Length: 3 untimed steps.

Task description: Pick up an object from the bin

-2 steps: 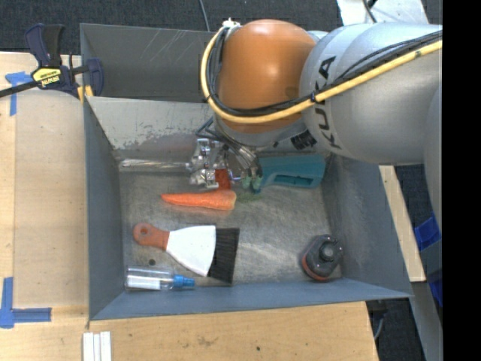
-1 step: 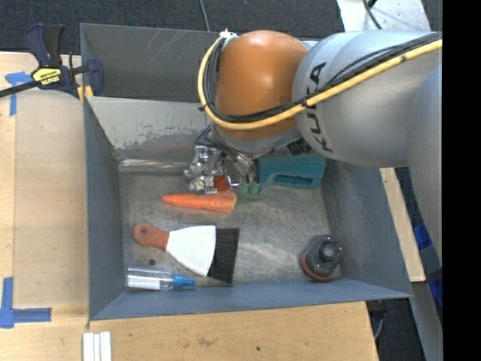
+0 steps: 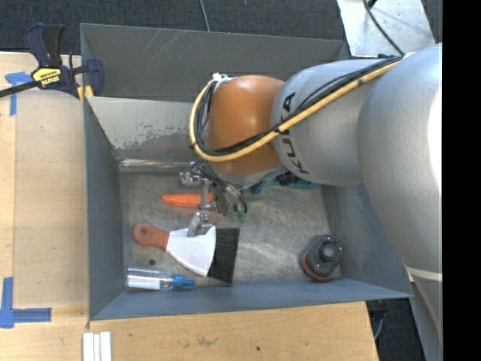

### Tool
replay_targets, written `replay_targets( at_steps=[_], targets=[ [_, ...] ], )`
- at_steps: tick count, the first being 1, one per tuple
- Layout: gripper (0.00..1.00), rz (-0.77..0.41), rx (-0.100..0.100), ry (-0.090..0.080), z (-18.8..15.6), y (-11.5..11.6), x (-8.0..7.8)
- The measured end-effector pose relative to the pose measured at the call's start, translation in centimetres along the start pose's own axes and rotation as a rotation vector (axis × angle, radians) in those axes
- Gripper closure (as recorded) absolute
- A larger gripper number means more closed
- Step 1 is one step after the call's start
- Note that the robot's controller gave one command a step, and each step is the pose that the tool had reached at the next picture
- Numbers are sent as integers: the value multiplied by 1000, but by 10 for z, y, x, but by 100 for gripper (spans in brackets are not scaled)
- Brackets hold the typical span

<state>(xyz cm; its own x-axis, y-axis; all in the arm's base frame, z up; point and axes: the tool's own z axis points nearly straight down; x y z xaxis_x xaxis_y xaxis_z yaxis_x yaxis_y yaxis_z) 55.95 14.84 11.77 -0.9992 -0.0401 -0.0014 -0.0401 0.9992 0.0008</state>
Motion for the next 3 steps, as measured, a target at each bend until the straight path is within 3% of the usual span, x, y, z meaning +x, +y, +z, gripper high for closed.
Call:
replay_targets(
  at_steps=[1,2,3],
  targets=[
    [0,0,0,-1,0,0,0],
    [100,5,0,-2,21,-9,-11],
    [100,6,0,-1,21,-9,-11]
  ],
)
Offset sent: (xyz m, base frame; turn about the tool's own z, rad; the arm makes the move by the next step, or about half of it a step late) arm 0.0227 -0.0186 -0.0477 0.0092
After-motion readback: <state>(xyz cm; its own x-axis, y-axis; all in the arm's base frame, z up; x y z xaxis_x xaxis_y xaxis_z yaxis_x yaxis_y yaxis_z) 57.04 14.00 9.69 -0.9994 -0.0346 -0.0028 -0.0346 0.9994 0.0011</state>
